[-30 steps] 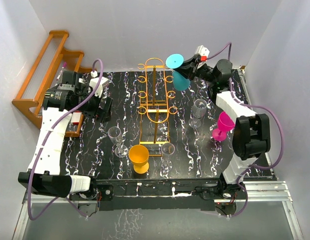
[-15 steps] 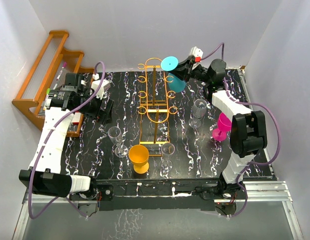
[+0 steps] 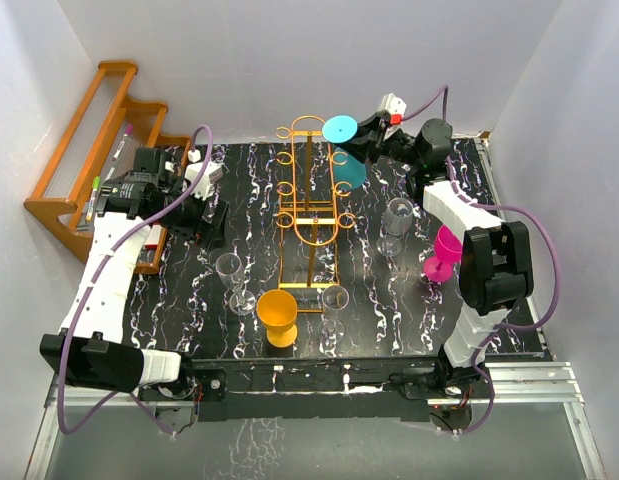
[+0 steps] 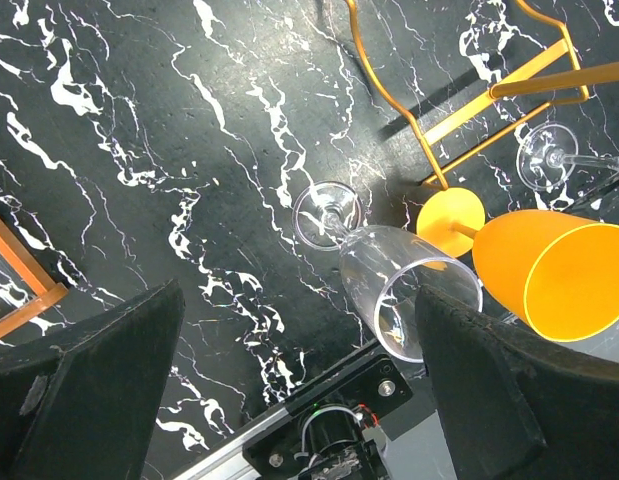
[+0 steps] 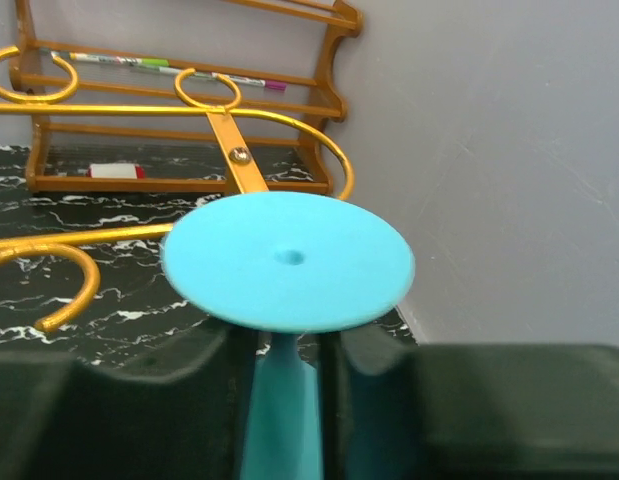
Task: Place the wine glass upside down on the wine glass rack
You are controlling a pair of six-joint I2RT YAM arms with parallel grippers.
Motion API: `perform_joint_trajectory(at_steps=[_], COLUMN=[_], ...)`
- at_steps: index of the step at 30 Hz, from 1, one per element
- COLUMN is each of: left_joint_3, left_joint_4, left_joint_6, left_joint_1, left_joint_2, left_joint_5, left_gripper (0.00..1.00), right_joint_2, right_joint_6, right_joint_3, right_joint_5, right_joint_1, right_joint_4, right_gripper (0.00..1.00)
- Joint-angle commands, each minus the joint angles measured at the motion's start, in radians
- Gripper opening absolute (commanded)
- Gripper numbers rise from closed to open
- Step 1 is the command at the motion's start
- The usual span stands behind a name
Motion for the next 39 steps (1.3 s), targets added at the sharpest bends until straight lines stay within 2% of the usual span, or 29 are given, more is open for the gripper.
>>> perform_joint_trajectory(at_steps=[1, 12, 18, 21, 25, 28, 29, 30, 34, 39], left_joint_3=[-0.013, -0.016, 0.002, -0.005, -0.017, -0.031, -0.035, -0.04, -0.055, -0.065], left_joint_4=[-0.007, -0.011, -0.03, -0.028, -0.05, -0.061, -0.063, -0.064, -0.086, -0.083], left_joint_6=[-0.005, 0.003, 0.018, 0.021, 0.041, 0.062, 0.066, 0.07, 0.088, 0.087], left_joint_1=[0.008, 0.01, 0.009, 0.009, 0.009, 0.009, 0.009, 0.009, 0.009, 0.009], left_joint_2=[-0.001, -0.007, 0.011, 0.011, 0.016, 0.0, -0.005, -0.006, -0.002, -0.001], left_joint_5=[0.031, 0.046, 0.068, 0.061, 0.079, 0.106, 0.106, 0.101, 0.114, 0.125], left_gripper=[0.97, 0.97, 0.91, 0.85, 0.74, 0.72, 0.71, 0.7, 0.66, 0.6], right_joint_2=[0.005, -0.024, -0.088, -0.121, -0.163, -0.213, -0.233, -0.256, -0.346, -0.496], right_joint_6=[0.014, -0.042, -0.164, -0.196, -0.125, -0.116, -0.126, -0.132, -0.042, 0.057], right_joint_3=[0.004, -0.031, -0.081, -0.099, -0.172, -0.23, -0.247, -0.263, -0.327, -0.406], right_joint_5=[0.004, 0.023, 0.101, 0.227, 0.365, 0.463, 0.494, 0.533, 0.757, 0.872], right_joint_1=[0.005, 0.002, -0.018, -0.036, -0.089, -0.107, -0.107, -0.109, -0.108, -0.108], right_joint_4=[0.086, 0.037, -0.058, -0.092, 0.0, 0.032, 0.031, 0.029, 0.022, -0.037], right_gripper=[0.36, 0.38, 0.67, 0.73, 0.74, 0.74, 0.91, 0.98, 0.98, 0.98])
